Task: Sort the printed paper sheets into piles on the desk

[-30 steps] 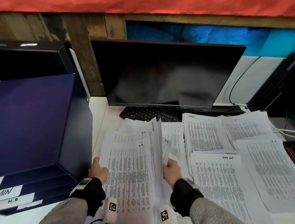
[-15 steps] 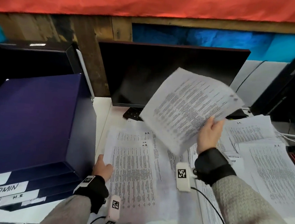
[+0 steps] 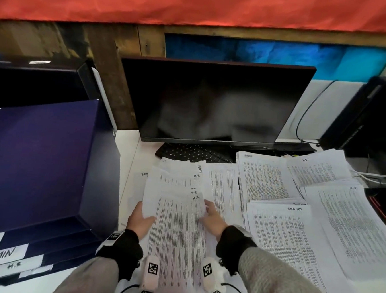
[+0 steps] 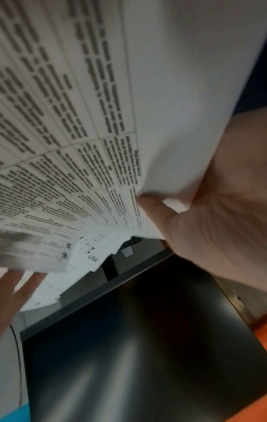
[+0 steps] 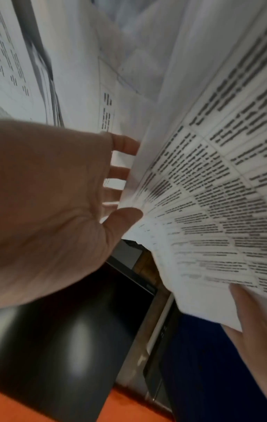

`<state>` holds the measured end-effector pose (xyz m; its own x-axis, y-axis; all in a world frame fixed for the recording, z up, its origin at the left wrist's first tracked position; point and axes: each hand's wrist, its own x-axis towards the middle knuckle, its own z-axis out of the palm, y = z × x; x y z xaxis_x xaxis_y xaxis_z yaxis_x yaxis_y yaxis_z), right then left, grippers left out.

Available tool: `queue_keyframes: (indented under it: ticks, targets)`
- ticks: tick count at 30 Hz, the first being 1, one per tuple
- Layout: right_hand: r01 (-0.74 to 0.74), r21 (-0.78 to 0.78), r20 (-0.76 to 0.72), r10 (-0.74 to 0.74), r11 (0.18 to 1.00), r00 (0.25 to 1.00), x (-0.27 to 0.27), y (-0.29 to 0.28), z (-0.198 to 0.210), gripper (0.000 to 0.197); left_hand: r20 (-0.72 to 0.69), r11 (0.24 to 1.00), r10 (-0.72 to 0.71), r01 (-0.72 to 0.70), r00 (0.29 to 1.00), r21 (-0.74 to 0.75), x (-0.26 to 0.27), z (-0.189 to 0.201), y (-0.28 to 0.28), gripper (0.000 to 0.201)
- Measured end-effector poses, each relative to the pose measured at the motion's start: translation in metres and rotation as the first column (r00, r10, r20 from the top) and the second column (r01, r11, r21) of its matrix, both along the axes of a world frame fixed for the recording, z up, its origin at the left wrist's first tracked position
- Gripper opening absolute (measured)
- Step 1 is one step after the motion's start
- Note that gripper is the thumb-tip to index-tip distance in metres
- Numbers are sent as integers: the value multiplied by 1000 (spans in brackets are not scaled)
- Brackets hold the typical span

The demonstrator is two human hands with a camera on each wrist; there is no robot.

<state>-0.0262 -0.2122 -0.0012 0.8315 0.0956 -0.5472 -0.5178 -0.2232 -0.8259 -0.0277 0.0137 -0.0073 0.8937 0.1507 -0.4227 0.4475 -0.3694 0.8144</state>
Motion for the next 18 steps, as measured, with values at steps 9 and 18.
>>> queue_keyframes:
  ticks: [9, 18]
  targets:
    - [133, 337, 19, -148, 932, 989, 7, -42, 70, 76, 305, 948, 17, 82, 952, -309, 21, 92, -5, 39]
    - [209, 461, 359, -397, 862, 845, 14, -15, 127, 26, 621, 986, 148, -68, 770, -150, 4, 130, -61, 38]
